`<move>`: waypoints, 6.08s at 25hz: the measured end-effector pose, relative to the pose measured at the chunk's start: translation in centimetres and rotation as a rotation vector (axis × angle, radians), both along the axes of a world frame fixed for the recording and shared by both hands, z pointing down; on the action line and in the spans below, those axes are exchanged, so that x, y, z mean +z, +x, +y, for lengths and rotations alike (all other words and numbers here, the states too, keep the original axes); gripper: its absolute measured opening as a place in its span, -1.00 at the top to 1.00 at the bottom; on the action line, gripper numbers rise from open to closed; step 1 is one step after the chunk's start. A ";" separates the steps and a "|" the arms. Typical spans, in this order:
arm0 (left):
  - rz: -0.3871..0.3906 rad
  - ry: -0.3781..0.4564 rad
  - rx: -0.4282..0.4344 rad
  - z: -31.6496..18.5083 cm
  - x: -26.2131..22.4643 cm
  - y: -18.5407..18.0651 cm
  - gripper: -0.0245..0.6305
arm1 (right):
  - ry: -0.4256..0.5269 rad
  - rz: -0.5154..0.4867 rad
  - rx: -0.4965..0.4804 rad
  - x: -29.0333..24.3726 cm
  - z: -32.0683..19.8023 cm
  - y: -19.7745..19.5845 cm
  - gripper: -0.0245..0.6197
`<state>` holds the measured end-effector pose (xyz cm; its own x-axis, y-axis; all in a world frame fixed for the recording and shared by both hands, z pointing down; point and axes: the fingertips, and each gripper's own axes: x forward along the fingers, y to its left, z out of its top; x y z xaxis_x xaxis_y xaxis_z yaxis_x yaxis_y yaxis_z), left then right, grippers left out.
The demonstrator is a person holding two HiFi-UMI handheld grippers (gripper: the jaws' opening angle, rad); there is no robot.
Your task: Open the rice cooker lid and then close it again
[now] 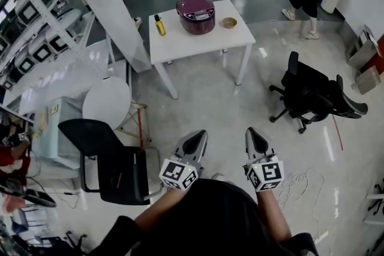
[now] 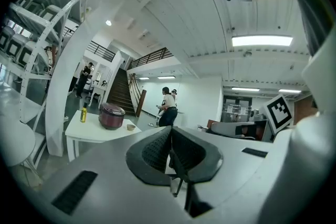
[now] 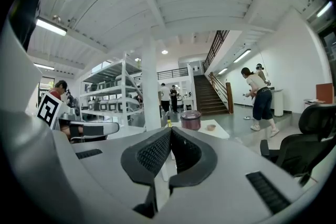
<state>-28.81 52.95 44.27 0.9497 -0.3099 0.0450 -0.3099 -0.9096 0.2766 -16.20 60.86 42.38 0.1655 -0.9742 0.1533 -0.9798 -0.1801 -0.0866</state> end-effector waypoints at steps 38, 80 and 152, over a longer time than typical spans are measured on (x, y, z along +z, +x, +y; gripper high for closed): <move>-0.068 -0.072 0.004 -2.9 4.6 4.1 0.29 | -0.081 -0.080 -0.045 5.2 0.0 5.3 0.20; 0.016 -0.124 0.010 -42.2 3.7 22.2 0.26 | -0.224 -0.074 -0.062 4.8 -41.8 24.6 0.20; -0.002 -0.115 -0.374 -65.4 4.1 30.0 0.23 | -0.550 0.224 -0.708 16.6 -76.2 28.9 0.92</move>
